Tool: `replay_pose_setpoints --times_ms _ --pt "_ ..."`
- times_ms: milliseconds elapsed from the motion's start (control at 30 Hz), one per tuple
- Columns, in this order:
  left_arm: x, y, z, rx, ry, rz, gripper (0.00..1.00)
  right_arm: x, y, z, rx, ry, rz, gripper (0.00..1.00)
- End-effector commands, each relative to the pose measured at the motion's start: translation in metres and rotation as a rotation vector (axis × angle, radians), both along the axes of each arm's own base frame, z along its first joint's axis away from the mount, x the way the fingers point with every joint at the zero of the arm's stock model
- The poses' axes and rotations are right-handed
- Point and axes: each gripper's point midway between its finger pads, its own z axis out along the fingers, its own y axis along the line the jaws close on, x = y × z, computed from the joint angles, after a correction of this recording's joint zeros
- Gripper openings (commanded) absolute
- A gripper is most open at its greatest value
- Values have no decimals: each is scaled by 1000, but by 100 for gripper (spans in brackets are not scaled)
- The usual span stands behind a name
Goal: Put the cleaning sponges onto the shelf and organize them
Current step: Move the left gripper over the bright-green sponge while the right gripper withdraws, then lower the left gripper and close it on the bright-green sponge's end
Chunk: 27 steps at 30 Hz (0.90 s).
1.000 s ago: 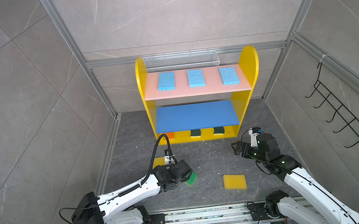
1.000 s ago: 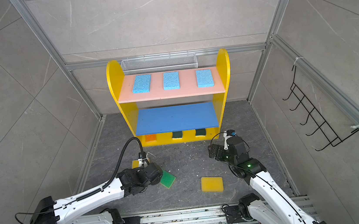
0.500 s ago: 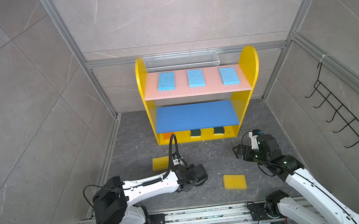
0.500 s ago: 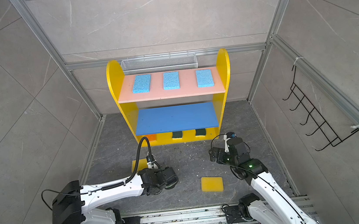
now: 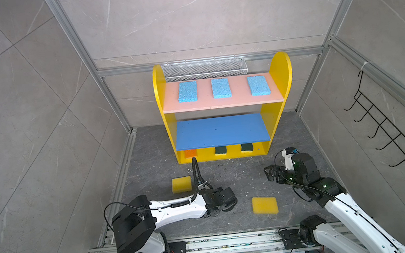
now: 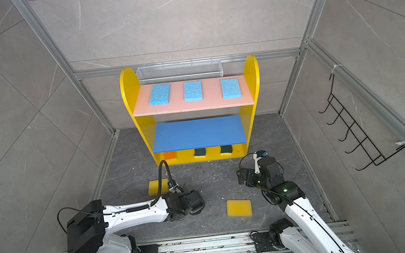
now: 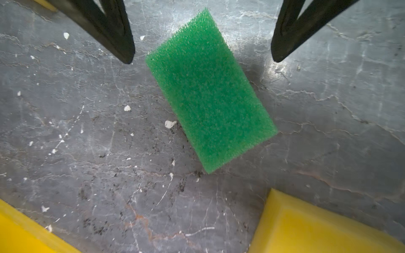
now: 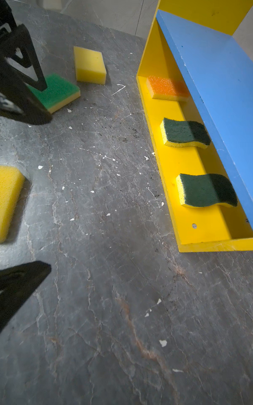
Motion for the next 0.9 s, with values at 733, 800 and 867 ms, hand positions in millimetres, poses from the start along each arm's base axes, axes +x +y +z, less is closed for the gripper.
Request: replay_pose_setpoints --times_ms 733,800,867 --pt "9 -27 -17 6 40 6 100 12 17 -2 50 42 51 99" --pt "10 -29 -17 7 40 0 100 12 18 -2 54 42 53 99" --pt "9 -30 -18 13 45 -7 100 11 18 -2 56 42 52 99"
